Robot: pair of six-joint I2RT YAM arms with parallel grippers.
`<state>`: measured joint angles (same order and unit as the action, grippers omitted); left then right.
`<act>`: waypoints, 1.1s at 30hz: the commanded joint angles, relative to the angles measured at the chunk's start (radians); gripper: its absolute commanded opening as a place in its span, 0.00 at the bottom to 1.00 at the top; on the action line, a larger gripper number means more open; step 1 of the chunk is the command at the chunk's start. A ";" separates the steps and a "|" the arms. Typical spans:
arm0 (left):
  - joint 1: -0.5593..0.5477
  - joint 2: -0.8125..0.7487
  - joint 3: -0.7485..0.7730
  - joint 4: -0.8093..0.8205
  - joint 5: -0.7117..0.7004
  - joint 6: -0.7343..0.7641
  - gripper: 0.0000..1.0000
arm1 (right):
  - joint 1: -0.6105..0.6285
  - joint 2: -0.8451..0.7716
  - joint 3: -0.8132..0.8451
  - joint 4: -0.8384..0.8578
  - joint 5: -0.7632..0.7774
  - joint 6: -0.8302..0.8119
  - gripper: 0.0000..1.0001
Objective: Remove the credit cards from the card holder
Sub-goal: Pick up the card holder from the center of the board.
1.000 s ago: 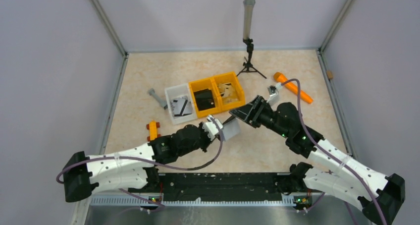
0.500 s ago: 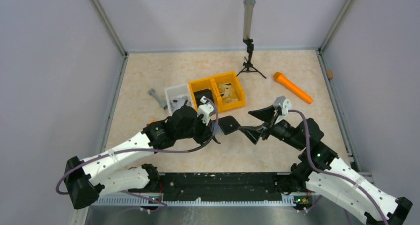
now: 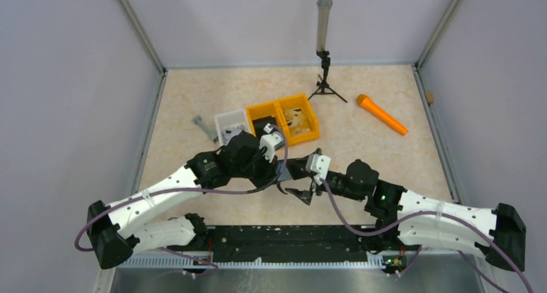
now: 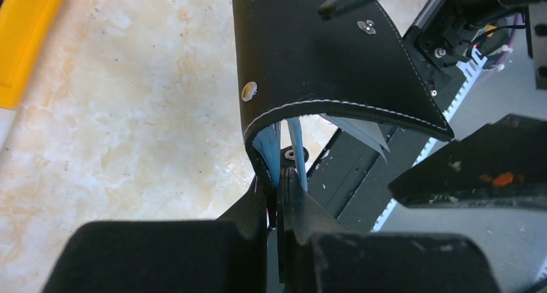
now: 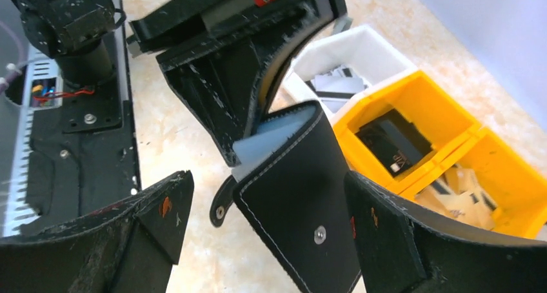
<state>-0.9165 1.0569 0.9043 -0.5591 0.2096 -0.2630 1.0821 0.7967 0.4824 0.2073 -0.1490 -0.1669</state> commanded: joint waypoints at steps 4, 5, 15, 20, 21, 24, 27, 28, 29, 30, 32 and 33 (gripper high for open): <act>0.051 -0.014 0.039 0.032 0.148 -0.043 0.04 | 0.210 0.087 -0.014 0.237 0.355 -0.274 0.79; 0.059 -0.020 0.034 0.041 0.165 -0.047 0.04 | 0.223 0.102 -0.019 0.255 0.371 -0.293 0.76; 0.106 -0.055 0.018 0.087 0.303 -0.064 0.04 | 0.277 0.171 -0.038 0.309 0.483 -0.399 0.73; 0.107 -0.054 0.010 0.107 0.339 -0.074 0.04 | 0.280 0.185 -0.032 0.331 0.576 -0.417 0.64; 0.107 -0.054 0.009 0.111 0.344 -0.075 0.04 | 0.279 0.189 -0.031 0.337 0.598 -0.422 0.62; 0.107 -0.051 0.008 0.105 0.344 -0.072 0.04 | 0.280 0.180 -0.038 0.368 0.663 -0.420 0.52; 0.107 -0.054 0.004 0.114 0.363 -0.078 0.04 | 0.280 0.164 -0.041 0.365 0.665 -0.419 0.48; 0.107 -0.054 0.004 0.120 0.371 -0.080 0.04 | 0.279 0.166 -0.042 0.367 0.677 -0.419 0.47; 0.108 -0.054 0.004 0.125 0.376 -0.082 0.04 | 0.279 0.169 -0.040 0.368 0.691 -0.417 0.47; 0.108 -0.054 0.003 0.127 0.384 -0.083 0.04 | 0.279 0.173 -0.041 0.369 0.702 -0.415 0.47; 0.108 -0.055 0.001 0.139 0.400 -0.086 0.04 | 0.279 0.178 -0.038 0.352 0.702 -0.417 0.50; 0.109 -0.055 -0.001 0.141 0.408 -0.088 0.04 | 0.279 0.179 -0.039 0.352 0.709 -0.416 0.51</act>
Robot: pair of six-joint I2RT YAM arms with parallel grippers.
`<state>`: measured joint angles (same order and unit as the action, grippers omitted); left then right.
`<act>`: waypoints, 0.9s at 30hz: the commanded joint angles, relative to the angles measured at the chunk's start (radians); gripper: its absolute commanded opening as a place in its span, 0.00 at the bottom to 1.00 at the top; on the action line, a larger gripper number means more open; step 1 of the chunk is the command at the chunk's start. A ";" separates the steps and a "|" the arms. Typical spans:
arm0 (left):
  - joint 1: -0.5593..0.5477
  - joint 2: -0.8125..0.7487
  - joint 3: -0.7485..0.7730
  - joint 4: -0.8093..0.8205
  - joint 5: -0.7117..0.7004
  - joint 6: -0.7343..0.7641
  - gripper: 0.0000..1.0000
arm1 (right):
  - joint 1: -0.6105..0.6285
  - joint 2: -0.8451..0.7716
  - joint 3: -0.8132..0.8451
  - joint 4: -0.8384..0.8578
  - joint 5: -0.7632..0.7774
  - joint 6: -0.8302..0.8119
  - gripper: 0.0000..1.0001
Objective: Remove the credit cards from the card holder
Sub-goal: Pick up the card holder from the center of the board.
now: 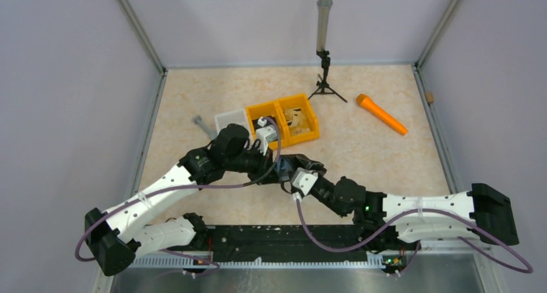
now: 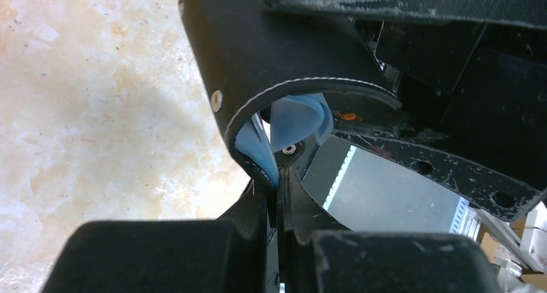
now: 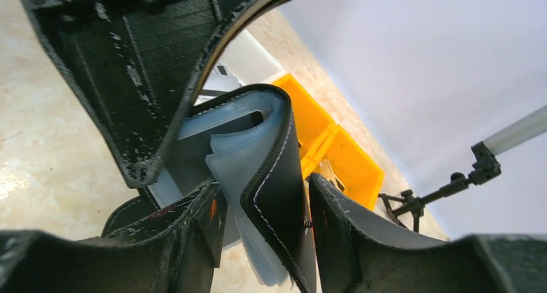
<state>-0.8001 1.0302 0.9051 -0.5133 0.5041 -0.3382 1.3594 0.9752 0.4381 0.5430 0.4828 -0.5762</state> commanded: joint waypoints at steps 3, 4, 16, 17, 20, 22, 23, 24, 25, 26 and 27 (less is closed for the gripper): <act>-0.008 -0.031 -0.005 0.097 0.135 -0.009 0.04 | 0.002 0.004 0.005 0.063 0.184 0.006 0.40; -0.008 -0.032 -0.005 0.092 0.134 -0.007 0.04 | 0.001 0.000 0.001 0.089 0.228 0.006 0.33; -0.007 -0.035 -0.038 0.106 0.188 0.014 0.03 | -0.101 -0.191 0.037 -0.179 -0.053 0.249 0.28; -0.008 -0.038 -0.039 0.101 0.194 0.029 0.03 | -0.104 -0.206 0.039 -0.196 -0.074 0.253 0.28; -0.007 -0.055 -0.040 0.083 0.195 0.062 0.03 | -0.109 -0.222 0.080 -0.295 -0.105 0.287 0.28; -0.008 -0.068 -0.047 0.088 0.222 0.078 0.03 | -0.118 -0.213 0.123 -0.363 -0.137 0.323 0.29; -0.007 -0.071 -0.049 0.093 0.241 0.082 0.03 | -0.123 -0.206 0.139 -0.385 -0.144 0.339 0.27; -0.009 -0.071 -0.050 0.096 0.256 0.089 0.03 | -0.127 -0.201 0.153 -0.405 -0.152 0.350 0.14; -0.008 -0.071 -0.049 0.094 0.262 0.093 0.03 | -0.132 -0.199 0.165 -0.423 -0.170 0.357 0.00; -0.007 -0.070 -0.046 0.085 0.253 0.099 0.03 | -0.134 -0.201 0.178 -0.440 -0.196 0.363 0.00; -0.007 -0.069 -0.042 0.071 0.230 0.106 0.06 | -0.136 -0.208 0.188 -0.455 -0.231 0.371 0.00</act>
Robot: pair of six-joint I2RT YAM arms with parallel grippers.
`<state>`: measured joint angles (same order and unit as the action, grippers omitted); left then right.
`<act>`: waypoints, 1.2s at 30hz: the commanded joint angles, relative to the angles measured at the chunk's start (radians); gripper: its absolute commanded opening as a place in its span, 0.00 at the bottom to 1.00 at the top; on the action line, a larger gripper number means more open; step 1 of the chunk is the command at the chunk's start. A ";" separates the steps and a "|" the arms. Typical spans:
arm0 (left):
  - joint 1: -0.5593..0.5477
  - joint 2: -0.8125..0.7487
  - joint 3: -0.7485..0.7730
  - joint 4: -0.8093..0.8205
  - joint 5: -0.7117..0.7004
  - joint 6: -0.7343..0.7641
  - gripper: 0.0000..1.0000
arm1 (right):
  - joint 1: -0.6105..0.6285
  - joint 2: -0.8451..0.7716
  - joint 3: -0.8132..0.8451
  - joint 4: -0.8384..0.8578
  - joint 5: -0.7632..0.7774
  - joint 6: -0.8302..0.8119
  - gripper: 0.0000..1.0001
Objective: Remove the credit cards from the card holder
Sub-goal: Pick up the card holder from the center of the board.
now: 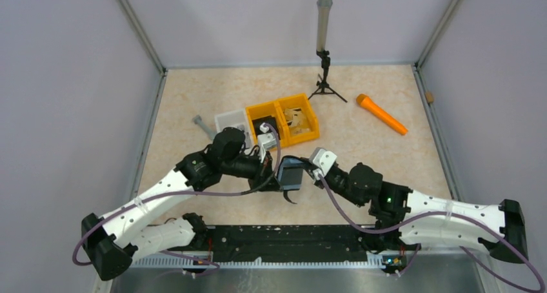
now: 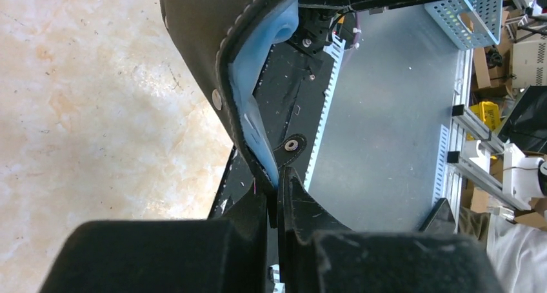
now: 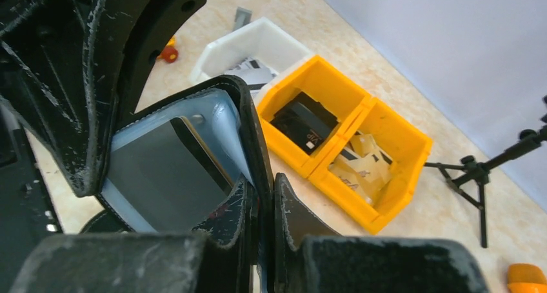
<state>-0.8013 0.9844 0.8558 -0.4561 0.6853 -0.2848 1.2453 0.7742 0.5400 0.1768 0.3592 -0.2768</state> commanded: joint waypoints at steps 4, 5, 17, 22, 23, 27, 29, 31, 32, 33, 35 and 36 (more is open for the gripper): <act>-0.002 -0.036 0.021 -0.058 -0.164 0.043 0.29 | -0.049 -0.022 0.167 -0.195 -0.113 0.207 0.00; 0.002 -0.046 0.012 -0.049 -0.217 0.038 0.34 | -0.063 -0.008 0.206 -0.280 -0.108 0.253 0.00; 0.076 -0.513 -0.404 0.561 -0.321 -0.074 0.99 | -0.209 0.091 0.364 -0.484 -0.334 0.691 0.00; 0.078 -0.497 -0.412 0.606 -0.299 -0.117 0.99 | -0.242 0.094 0.318 -0.388 -0.407 0.779 0.00; 0.079 -0.475 -0.417 0.630 -0.286 -0.131 0.99 | -0.243 0.097 0.314 -0.376 -0.408 0.792 0.00; 0.079 -0.434 -0.454 0.761 -0.268 -0.206 0.99 | -0.246 0.103 0.285 -0.319 -0.387 0.857 0.00; 0.079 -0.410 -0.463 0.794 -0.277 -0.217 0.99 | -0.246 0.095 0.266 -0.285 -0.384 0.891 0.00; 0.079 -0.385 -0.456 0.794 -0.271 -0.212 0.93 | -0.247 0.085 0.249 -0.257 -0.371 0.915 0.00; 0.077 -0.374 -0.452 0.794 -0.262 -0.209 0.87 | -0.247 0.079 0.243 -0.249 -0.367 0.922 0.00; 0.078 -0.363 -0.450 0.796 -0.254 -0.208 0.78 | -0.247 0.074 0.239 -0.245 -0.364 0.926 0.00; 0.079 -0.354 -0.447 0.795 -0.247 -0.203 0.53 | -0.248 0.065 0.233 -0.244 -0.364 0.926 0.00; 0.079 -0.353 -0.442 0.784 -0.248 -0.200 0.41 | -0.248 0.060 0.228 -0.245 -0.345 0.926 0.02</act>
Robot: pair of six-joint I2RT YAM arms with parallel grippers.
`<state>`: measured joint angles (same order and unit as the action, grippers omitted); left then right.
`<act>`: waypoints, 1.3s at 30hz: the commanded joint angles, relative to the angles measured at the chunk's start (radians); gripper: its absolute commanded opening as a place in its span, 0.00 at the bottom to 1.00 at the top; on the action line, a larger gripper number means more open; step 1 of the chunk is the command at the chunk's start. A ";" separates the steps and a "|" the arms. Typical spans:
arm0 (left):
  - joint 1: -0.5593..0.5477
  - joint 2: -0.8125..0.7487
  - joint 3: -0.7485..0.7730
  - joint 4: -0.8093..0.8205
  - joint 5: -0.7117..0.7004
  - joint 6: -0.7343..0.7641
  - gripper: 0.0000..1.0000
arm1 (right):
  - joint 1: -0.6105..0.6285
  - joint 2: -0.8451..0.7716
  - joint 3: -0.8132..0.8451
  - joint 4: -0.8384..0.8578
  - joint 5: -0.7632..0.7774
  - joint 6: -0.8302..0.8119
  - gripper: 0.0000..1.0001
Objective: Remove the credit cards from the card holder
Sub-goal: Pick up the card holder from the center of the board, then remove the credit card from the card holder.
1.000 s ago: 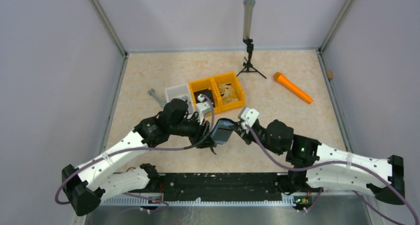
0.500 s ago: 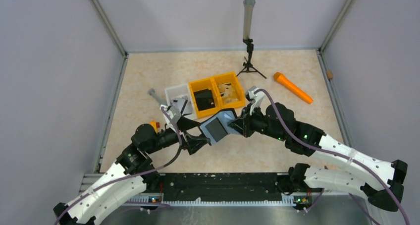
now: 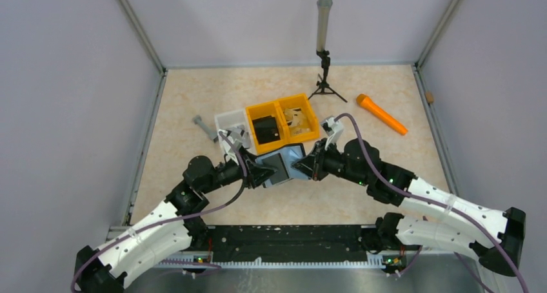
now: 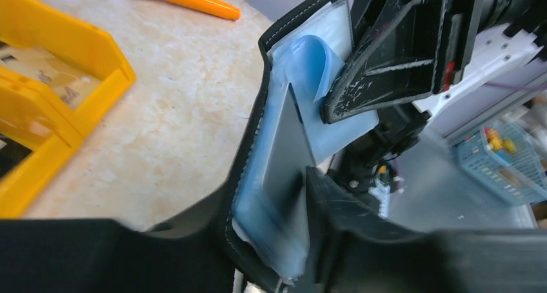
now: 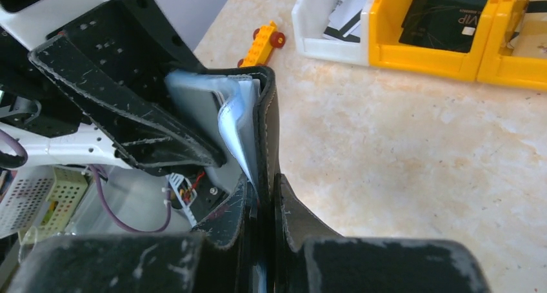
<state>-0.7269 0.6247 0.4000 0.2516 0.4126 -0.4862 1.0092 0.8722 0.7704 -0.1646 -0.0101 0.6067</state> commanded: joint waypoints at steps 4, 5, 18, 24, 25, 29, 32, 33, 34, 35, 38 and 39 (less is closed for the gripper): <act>0.004 0.003 0.036 0.016 0.016 0.008 0.07 | -0.013 -0.065 -0.024 0.089 0.081 0.027 0.33; 0.006 -0.001 0.040 0.004 0.017 0.010 0.02 | -0.012 -0.070 -0.026 0.079 0.098 0.018 0.41; 0.040 0.089 0.155 -0.176 -0.008 -0.092 0.00 | -0.013 -0.181 0.034 -0.100 0.181 -0.231 0.51; 0.054 0.134 0.162 -0.128 0.052 -0.124 0.00 | -0.014 -0.110 0.015 0.088 -0.209 -0.188 0.46; 0.057 0.145 0.165 -0.115 0.069 -0.133 0.00 | -0.014 -0.087 0.011 0.123 -0.242 -0.166 0.45; 0.068 0.187 0.158 -0.011 0.183 -0.198 0.00 | -0.013 -0.020 0.003 0.181 -0.181 -0.119 0.43; 0.072 0.215 0.139 0.104 0.269 -0.243 0.01 | -0.013 0.015 0.018 0.145 -0.125 -0.109 0.41; 0.074 0.223 0.135 0.125 0.289 -0.249 0.00 | -0.013 0.022 0.022 0.133 -0.112 -0.101 0.40; 0.074 0.226 0.131 0.142 0.305 -0.252 0.00 | -0.014 0.024 0.023 0.126 -0.102 -0.093 0.40; 0.075 0.229 0.126 0.159 0.320 -0.256 0.00 | -0.018 0.023 0.022 0.125 -0.095 -0.087 0.40; 0.075 0.224 0.099 0.240 0.356 -0.283 0.01 | -0.038 0.006 -0.009 0.150 -0.099 -0.057 0.41; 0.076 0.222 0.091 0.258 0.359 -0.292 0.01 | -0.047 -0.003 -0.020 0.157 -0.109 -0.047 0.41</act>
<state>-0.6548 0.8581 0.5106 0.3084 0.6746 -0.7216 0.9970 0.8970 0.7490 -0.0673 -0.1318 0.5137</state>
